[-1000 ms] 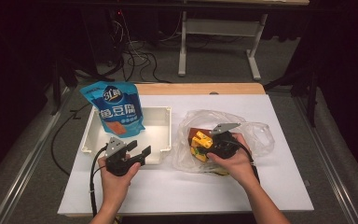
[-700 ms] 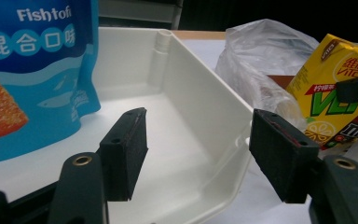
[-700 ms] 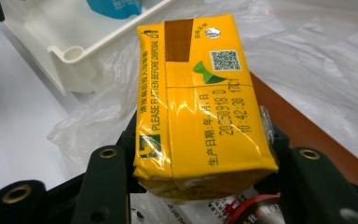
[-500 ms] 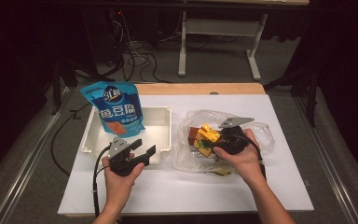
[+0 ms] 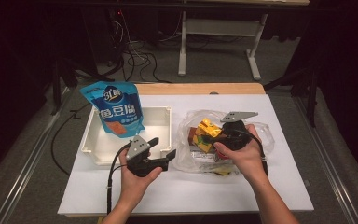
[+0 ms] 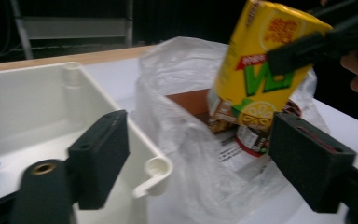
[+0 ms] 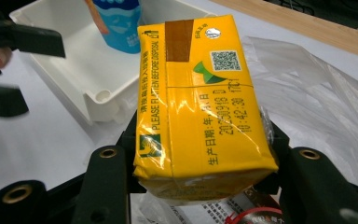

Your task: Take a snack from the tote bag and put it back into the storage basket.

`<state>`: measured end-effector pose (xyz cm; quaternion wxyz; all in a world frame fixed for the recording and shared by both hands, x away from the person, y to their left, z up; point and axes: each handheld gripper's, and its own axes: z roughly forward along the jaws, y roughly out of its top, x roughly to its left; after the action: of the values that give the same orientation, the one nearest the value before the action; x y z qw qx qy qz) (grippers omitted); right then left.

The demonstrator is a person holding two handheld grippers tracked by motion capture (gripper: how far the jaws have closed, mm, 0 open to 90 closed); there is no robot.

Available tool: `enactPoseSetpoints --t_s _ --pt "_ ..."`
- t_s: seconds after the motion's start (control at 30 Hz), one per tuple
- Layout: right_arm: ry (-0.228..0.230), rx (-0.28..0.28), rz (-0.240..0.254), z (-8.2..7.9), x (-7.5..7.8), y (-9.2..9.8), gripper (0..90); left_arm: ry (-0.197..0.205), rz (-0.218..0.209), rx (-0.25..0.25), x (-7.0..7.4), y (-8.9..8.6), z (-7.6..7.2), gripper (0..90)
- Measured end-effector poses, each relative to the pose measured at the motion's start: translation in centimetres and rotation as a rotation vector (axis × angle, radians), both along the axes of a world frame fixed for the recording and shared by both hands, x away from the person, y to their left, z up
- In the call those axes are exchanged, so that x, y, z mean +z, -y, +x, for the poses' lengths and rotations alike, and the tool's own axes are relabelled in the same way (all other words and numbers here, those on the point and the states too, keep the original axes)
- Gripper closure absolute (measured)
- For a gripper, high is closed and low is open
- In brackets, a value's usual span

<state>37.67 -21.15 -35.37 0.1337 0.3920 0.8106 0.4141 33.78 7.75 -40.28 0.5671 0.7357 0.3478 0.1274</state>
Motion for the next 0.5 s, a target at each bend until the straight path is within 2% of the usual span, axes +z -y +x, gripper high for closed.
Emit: enactPoseSetpoints --t_s 0.13,0.23,0.33,0.37,0.4,0.43,0.5 --pt "0.003 0.003 0.007 -0.2 0.6 -0.3 52.4 0.009 0.023 -0.032 0.4 1.7 -0.2 10.5" --pt "0.003 0.006 0.009 -0.3 0.9 -0.4 52.3 0.026 0.040 -0.038 0.5 2.8 -0.3 8.8" --pt "0.008 0.006 0.003 -0.5 1.2 -0.6 52.3 0.063 0.037 -0.047 0.5 3.7 -0.5 13.3" --pt "0.007 0.003 0.001 -0.6 1.3 -0.7 52.3 0.097 0.044 -0.059 0.6 4.0 -0.4 13.7" --pt "0.008 0.005 0.001 -0.6 1.3 -0.7 52.3 0.110 0.057 -0.057 0.7 4.3 -0.5 13.9" --pt "0.008 0.007 -0.002 -0.7 1.4 -0.8 52.3 0.086 0.052 -0.060 0.7 4.6 -0.7 13.8" --pt "0.004 0.008 0.008 -0.8 1.5 -0.8 52.3 0.085 0.054 -0.062 0.8 5.1 -0.6 12.9"
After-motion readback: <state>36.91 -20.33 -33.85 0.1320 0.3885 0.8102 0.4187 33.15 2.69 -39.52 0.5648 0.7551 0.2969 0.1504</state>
